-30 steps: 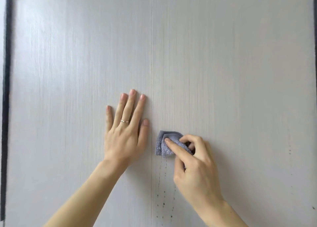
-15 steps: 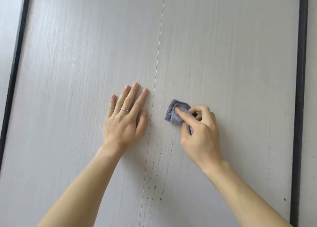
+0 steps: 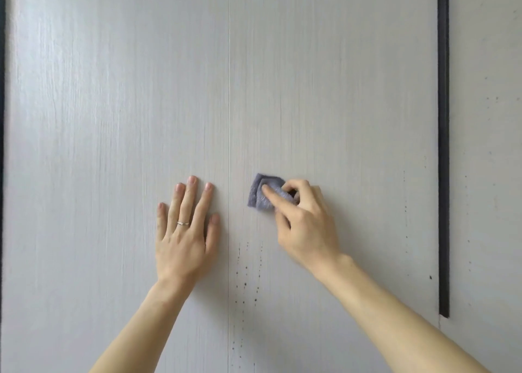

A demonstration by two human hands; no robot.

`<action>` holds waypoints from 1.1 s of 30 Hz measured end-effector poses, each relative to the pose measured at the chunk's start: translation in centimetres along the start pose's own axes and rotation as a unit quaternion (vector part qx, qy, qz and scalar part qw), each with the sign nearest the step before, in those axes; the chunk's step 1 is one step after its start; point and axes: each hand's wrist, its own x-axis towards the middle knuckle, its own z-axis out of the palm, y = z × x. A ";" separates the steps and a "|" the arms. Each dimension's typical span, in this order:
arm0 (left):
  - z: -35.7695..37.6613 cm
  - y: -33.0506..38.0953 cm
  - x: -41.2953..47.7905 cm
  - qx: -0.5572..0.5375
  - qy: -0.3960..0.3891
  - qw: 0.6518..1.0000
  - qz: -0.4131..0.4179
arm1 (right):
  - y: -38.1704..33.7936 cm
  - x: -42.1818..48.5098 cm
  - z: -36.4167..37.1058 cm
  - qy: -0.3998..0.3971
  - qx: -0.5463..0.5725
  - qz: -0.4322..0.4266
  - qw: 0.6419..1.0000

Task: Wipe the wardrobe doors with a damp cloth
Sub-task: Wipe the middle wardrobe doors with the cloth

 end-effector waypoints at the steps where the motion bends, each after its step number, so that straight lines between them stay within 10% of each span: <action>1: 0.2 0.3 -0.4 0.000 0.000 1.000 -0.012 | 0.3 -1.9 -0.6 -0.029 -0.012 -0.034 0.999; 5: 0.1 1.0 -0.5 -0.018 -0.005 0.999 -0.026 | 3.9 -4.0 -4.3 -0.054 -0.042 -0.056 0.996; 13: -0.1 3.3 -1.1 -0.025 -0.017 0.996 -0.084 | 14.2 6.3 -11.0 0.067 -0.112 0.159 0.979; 25: -0.3 3.6 -1.4 -0.002 -0.027 0.995 -0.097 | 12.3 -6.6 -10.1 0.004 -0.101 0.007 0.995; 33: -1.1 4.2 -1.4 -0.026 -0.061 0.991 -0.114 | 15.7 6.1 -12.9 0.006 -0.158 0.155 0.975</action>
